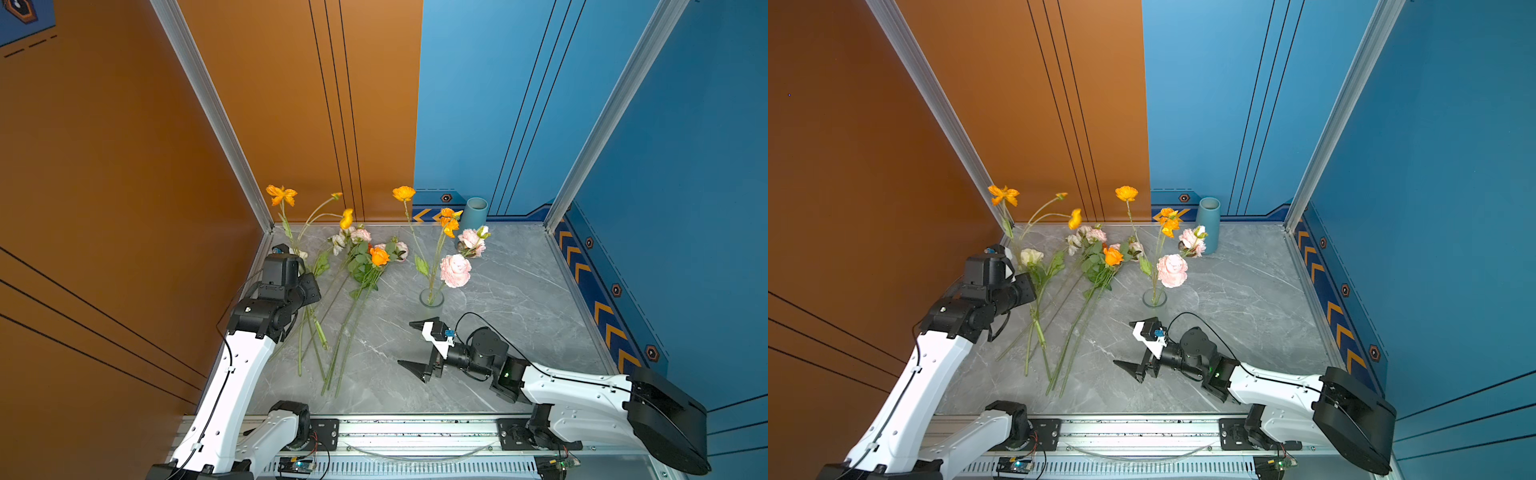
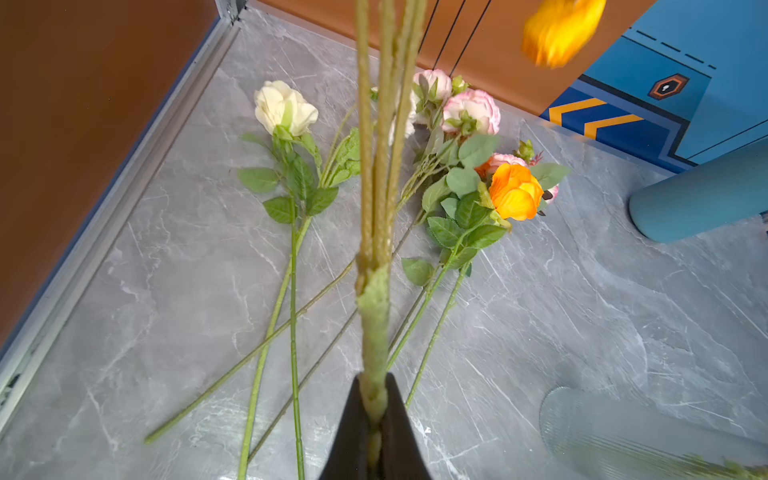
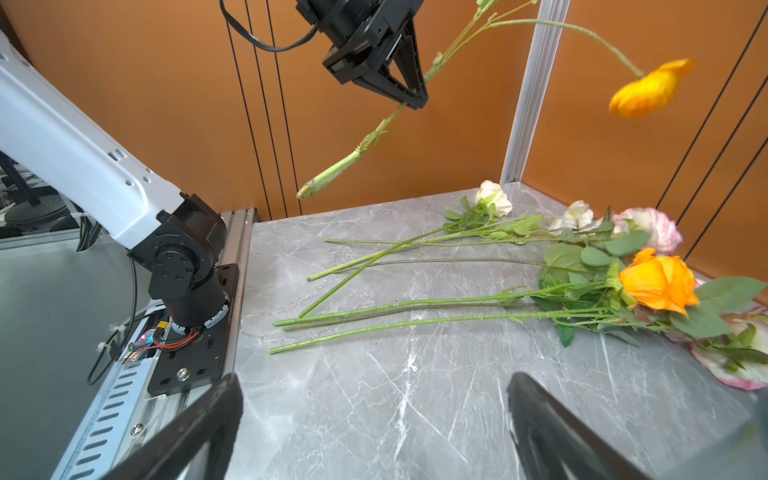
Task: Arrange the flowers into the vase
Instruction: 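Lift the yellow poppy stems upright with the left gripper, then lower yellow poppies into the glass vase with left gripper while right shifts aside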
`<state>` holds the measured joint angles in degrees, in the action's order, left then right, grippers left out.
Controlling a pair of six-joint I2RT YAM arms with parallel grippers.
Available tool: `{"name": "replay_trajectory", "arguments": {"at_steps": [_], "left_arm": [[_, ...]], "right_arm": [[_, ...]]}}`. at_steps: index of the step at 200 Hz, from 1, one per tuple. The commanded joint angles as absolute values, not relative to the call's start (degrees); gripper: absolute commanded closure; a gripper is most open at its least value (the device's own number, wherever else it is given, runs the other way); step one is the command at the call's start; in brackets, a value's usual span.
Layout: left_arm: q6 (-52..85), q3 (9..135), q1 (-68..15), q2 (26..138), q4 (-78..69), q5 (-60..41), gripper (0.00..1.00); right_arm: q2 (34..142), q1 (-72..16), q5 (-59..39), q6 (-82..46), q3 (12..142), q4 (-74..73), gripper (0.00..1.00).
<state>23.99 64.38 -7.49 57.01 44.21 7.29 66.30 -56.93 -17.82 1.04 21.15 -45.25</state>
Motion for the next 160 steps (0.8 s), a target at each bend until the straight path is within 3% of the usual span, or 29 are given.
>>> {"name": "replay_trajectory", "arguments": {"at_steps": [1,67,114,160], "left_arm": [[22.15,65.83,-7.37,56.07,45.08,7.43,1.0],[20.27,54.23,-13.15,45.11,26.89,1.36,1.0],[17.75,46.13,-25.63,34.2,3.77,6.57,1.0],[8.52,46.27,-39.57,41.36,-18.12,-2.09,1.0]], "right_arm": [[65.48,-56.59,-18.68,-0.17,20.57,-47.11,0.0],[64.25,-56.43,-19.42,-0.27,20.75,-46.47,0.0],[55.61,-56.21,-15.6,3.46,19.72,-40.39,0.0],[47.05,-55.2,-8.65,4.09,17.61,-37.8,0.0]]}}
